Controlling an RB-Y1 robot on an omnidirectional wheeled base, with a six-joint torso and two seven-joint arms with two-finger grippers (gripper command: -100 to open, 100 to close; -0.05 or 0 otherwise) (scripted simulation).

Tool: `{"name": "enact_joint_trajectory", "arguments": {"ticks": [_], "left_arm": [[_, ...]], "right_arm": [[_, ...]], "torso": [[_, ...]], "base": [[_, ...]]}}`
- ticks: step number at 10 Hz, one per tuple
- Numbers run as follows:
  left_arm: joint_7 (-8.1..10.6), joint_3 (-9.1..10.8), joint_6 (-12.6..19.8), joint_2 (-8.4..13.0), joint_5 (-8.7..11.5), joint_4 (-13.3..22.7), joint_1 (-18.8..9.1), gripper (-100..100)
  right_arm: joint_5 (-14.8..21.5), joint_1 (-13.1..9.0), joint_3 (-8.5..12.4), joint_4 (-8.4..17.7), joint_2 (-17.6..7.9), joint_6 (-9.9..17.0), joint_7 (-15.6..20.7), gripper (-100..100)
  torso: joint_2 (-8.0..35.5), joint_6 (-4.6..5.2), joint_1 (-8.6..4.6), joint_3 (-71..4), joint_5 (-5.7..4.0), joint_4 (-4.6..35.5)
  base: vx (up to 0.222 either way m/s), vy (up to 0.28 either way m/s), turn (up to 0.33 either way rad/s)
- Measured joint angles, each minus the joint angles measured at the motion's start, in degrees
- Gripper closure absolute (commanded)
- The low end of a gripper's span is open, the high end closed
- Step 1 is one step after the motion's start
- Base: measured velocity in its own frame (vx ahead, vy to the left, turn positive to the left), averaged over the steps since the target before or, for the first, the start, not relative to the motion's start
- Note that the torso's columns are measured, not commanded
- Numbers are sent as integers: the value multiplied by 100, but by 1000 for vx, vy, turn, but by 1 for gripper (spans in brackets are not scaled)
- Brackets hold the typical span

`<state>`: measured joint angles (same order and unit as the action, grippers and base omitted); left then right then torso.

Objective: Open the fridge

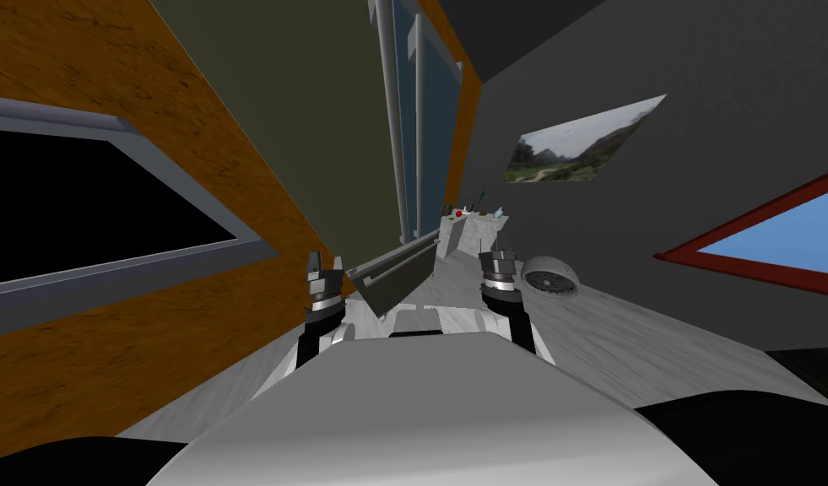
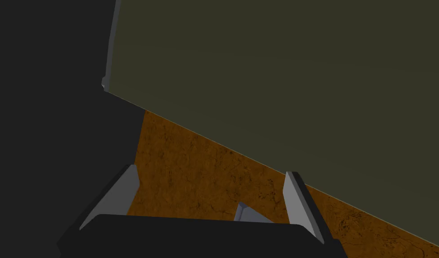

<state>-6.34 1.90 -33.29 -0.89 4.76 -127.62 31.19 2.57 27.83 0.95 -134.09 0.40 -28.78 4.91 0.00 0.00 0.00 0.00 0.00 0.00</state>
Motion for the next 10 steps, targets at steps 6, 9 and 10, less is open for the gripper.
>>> {"name": "enact_joint_trajectory", "arguments": {"ticks": [6,9,10], "left_arm": [[0,0,0,0,0,-1,0,0],[0,0,-1,0,0,-2,0,0],[0,0,-1,0,0,-2,0,-100]], "right_arm": [[0,0,0,-1,0,0,0,0],[0,0,0,-2,0,-1,0,0],[0,0,0,-2,0,-1,0,0]], "torso": [[2269,0,0,-4536,0,2268],[3539,0,0,-7073,0,3537],[3962,0,0,-7919,0,3960]], "base": [[0,0,0],[0,0,0],[12,-3,14]]}}
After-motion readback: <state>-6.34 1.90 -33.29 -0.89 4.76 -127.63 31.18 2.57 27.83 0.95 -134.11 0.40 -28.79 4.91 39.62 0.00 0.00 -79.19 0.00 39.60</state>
